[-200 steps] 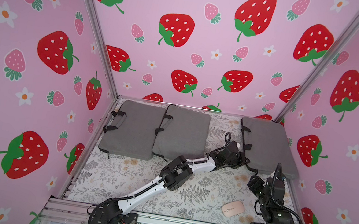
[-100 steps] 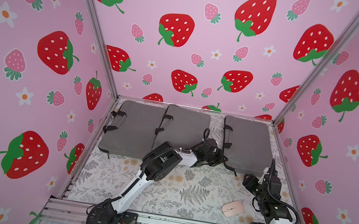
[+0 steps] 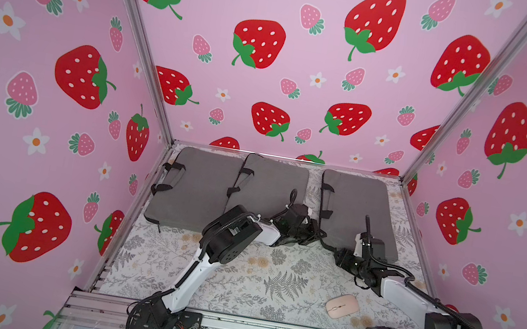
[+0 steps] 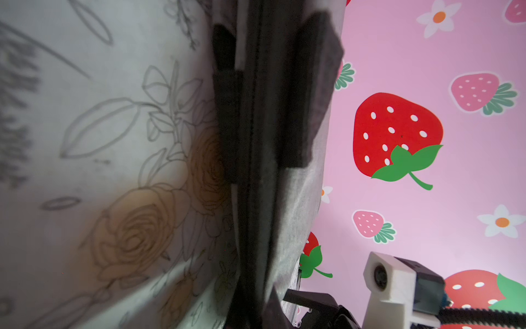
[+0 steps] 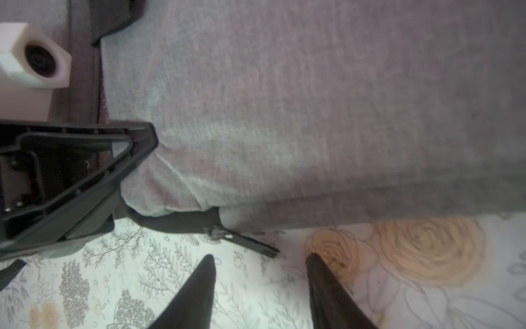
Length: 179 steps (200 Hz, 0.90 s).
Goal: Put the mouse into the laptop bag
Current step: Move the zippered laptop bag to the center of the board, then unzip the zipper on the zippered laptop bag.
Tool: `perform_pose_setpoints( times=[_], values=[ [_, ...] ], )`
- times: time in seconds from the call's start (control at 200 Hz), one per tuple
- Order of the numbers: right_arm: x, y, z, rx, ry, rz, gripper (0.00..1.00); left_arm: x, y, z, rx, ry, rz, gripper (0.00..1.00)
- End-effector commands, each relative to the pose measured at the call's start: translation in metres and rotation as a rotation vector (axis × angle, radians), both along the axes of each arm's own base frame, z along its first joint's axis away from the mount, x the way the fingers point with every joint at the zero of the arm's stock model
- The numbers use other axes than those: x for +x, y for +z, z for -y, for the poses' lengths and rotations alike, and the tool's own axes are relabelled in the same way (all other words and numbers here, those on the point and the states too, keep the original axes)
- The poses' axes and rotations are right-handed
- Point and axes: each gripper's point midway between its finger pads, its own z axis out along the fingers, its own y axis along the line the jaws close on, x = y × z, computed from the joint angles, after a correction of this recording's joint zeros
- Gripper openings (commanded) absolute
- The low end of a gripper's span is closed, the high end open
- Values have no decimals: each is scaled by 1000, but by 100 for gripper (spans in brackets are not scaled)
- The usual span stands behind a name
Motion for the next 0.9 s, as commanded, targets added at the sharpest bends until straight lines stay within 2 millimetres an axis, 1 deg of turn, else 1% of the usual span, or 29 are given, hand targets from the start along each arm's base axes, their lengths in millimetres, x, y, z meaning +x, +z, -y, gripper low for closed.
perform_pose_setpoints(
  times=[0.0, 0.06, 0.125, 0.225, 0.305, 0.335, 0.38, 0.435, 0.56, 0.705, 0.89],
  values=[
    [17, 8, -4, -33, 26, 53, 53, 3, -5, -12, 24, 5, -26, 12],
    [18, 3, -6, -40, 33, 39, 53, 3, -5, -13, 40, 7, -23, 23],
    [19, -2, -9, -41, 46, 22, 53, 3, -6, -14, 50, 7, -23, 31],
    [18, -6, -15, -44, 62, 6, 53, 3, -5, -13, 47, 1, -23, 34],
    [16, -4, -19, -43, 73, 10, 52, 4, -3, -11, 44, -2, -21, 34],
    [15, -3, -20, -43, 77, 14, 47, 4, -3, -10, 43, -3, -20, 34],
    [13, -3, -22, -50, 77, 15, 44, 5, -1, -9, 38, -5, -21, 34],
    [11, -2, -25, -55, 83, 18, 44, 6, 0, -8, 35, -8, -22, 34],
    [8, -9, -28, -77, 87, 1, 43, 6, 1, -5, 28, -9, -23, 34],
    [11, -17, -26, -105, 76, -20, 40, 6, 1, -4, 17, -12, -27, 34],
    [14, -25, -18, -154, 42, -45, 40, 5, 2, -4, 17, -12, -26, 33]
  ],
)
